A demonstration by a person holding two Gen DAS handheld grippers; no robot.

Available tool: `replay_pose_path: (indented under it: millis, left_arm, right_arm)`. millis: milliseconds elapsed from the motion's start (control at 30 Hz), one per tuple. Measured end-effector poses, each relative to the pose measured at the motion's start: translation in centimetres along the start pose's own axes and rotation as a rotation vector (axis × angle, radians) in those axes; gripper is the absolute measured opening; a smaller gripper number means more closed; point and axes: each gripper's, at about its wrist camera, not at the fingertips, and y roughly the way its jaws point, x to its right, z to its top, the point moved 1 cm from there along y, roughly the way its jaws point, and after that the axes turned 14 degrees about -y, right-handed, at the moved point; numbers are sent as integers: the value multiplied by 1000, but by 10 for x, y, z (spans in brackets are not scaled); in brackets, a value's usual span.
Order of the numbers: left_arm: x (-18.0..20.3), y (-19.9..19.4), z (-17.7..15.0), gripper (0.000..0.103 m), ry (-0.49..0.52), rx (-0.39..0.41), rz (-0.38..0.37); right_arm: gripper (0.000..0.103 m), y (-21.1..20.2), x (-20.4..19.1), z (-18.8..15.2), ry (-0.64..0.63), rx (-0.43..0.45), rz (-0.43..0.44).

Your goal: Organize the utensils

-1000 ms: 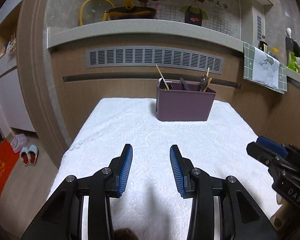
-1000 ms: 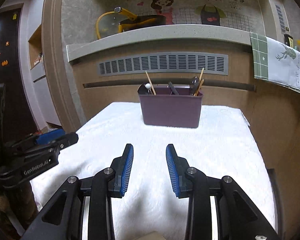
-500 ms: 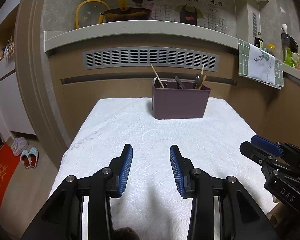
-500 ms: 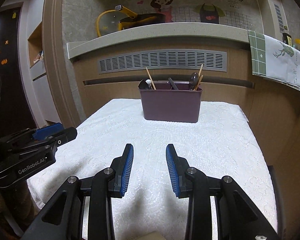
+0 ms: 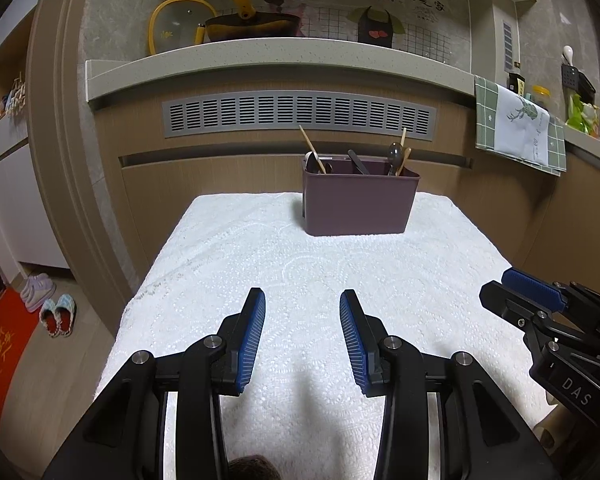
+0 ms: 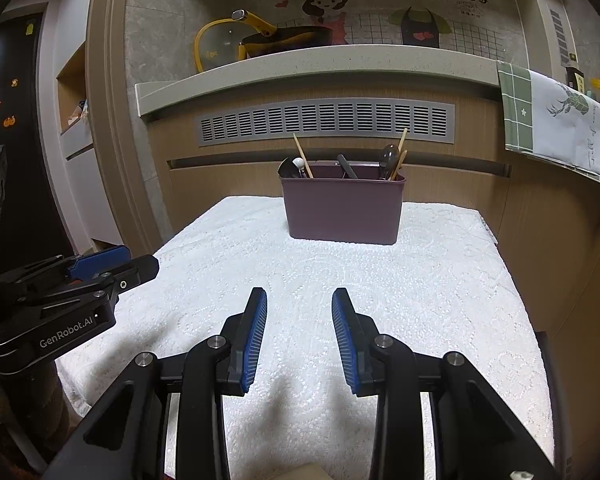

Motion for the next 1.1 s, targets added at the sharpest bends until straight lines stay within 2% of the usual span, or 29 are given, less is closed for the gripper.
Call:
replay_pose_path:
  millis: [1100]
  left_arm:
    - [-5, 7, 0, 40, 3, -16, 9]
  right_arm:
    - [32, -4, 6, 3, 13, 14, -20]
